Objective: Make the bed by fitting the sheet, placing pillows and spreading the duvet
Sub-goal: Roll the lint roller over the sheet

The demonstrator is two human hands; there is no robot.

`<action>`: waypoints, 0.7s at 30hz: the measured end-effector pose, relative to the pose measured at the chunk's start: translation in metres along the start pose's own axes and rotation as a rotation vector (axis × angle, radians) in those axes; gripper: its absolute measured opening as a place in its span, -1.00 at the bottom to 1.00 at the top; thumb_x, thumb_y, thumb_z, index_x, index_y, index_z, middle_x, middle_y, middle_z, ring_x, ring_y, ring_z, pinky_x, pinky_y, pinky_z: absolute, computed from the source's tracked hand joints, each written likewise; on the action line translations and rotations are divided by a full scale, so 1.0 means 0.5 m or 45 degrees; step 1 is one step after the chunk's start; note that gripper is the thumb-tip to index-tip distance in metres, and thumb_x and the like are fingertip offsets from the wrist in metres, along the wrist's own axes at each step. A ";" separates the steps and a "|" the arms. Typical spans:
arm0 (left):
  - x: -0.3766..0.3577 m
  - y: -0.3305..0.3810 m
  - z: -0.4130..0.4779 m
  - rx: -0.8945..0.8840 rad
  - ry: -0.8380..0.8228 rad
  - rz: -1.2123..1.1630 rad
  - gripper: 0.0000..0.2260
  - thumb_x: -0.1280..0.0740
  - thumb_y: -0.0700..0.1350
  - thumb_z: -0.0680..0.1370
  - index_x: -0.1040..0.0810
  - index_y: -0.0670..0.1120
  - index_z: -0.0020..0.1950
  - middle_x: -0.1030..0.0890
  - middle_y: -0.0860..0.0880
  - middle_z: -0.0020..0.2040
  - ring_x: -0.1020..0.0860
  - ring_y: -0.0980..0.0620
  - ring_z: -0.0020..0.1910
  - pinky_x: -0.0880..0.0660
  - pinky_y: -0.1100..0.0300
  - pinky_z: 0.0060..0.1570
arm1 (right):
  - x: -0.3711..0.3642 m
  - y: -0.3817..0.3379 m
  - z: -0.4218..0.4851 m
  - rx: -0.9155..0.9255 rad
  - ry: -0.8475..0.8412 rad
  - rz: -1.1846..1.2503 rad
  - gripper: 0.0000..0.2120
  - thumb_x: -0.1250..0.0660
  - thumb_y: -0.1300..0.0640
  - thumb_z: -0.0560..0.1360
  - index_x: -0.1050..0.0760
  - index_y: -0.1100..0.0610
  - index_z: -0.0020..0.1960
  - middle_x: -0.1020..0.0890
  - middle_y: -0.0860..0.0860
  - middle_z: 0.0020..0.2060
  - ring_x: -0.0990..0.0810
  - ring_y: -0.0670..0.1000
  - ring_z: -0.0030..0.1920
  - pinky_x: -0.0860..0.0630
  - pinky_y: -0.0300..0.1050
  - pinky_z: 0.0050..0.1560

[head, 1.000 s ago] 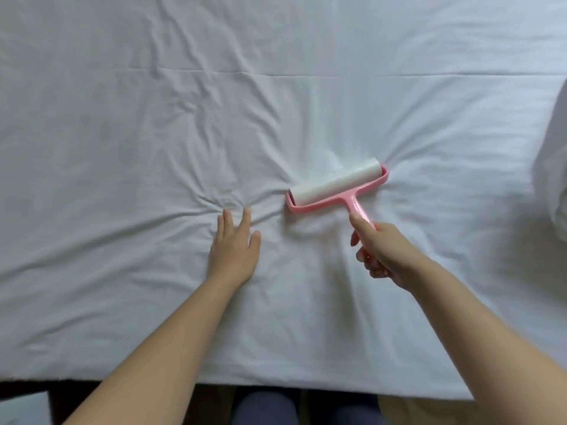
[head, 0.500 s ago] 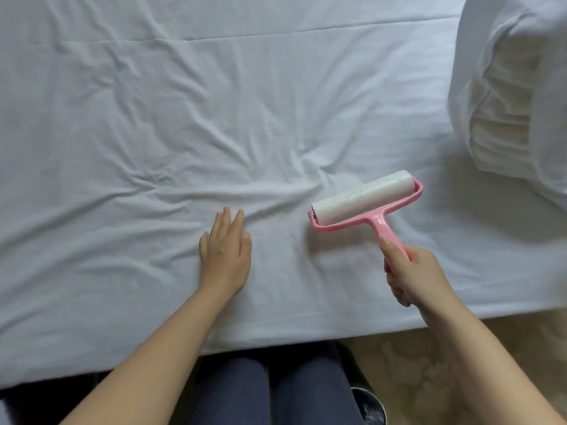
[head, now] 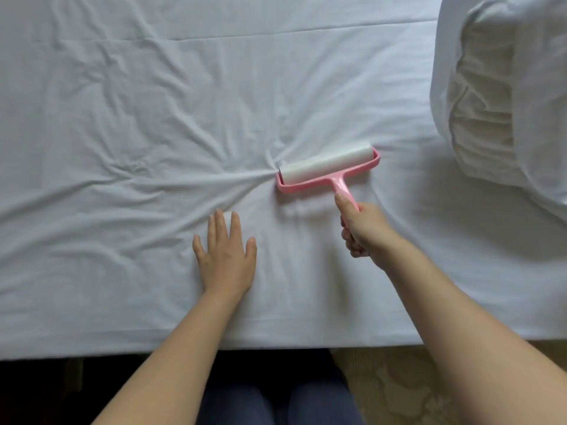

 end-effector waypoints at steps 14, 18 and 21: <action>-0.069 -0.087 -0.125 0.442 0.010 -0.298 -0.42 0.00 0.09 0.63 0.15 -0.11 0.55 0.14 -0.09 0.56 0.15 0.00 0.54 0.15 -0.04 0.46 | 0.023 0.104 -0.085 0.022 -0.013 -0.006 -0.61 -0.13 -0.10 0.59 -0.29 0.19 -0.24 -0.28 0.07 -0.54 -0.20 -0.06 -0.66 -0.15 -0.28 -0.59; -0.090 -0.096 -0.144 0.448 0.059 -0.426 -0.45 -0.02 0.02 0.64 0.08 -0.14 0.55 0.08 -0.04 0.57 0.09 0.06 0.54 0.10 0.02 0.46 | 0.032 0.204 -0.146 0.023 0.026 0.094 -0.59 -0.15 -0.03 0.60 -0.25 0.16 -0.35 -0.25 0.00 -0.63 -0.18 -0.05 -0.66 -0.12 -0.35 -0.60; -0.093 -0.110 -0.148 0.401 0.087 -0.551 -0.51 -0.03 -0.05 0.65 0.00 -0.11 0.55 0.03 -0.01 0.57 0.03 0.06 0.54 0.05 0.08 0.46 | 0.029 0.254 -0.185 0.103 0.099 0.025 -0.57 -0.16 0.02 0.60 -0.21 0.12 -0.41 -0.25 -0.06 -0.65 -0.20 -0.05 -0.61 -0.15 -0.28 -0.58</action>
Point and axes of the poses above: each hand's wrist, its own z-axis towards the middle knuckle, its own x-axis out of the back of the hand, y = z × x, the point moved 3 cm from there along z, towards the middle knuckle
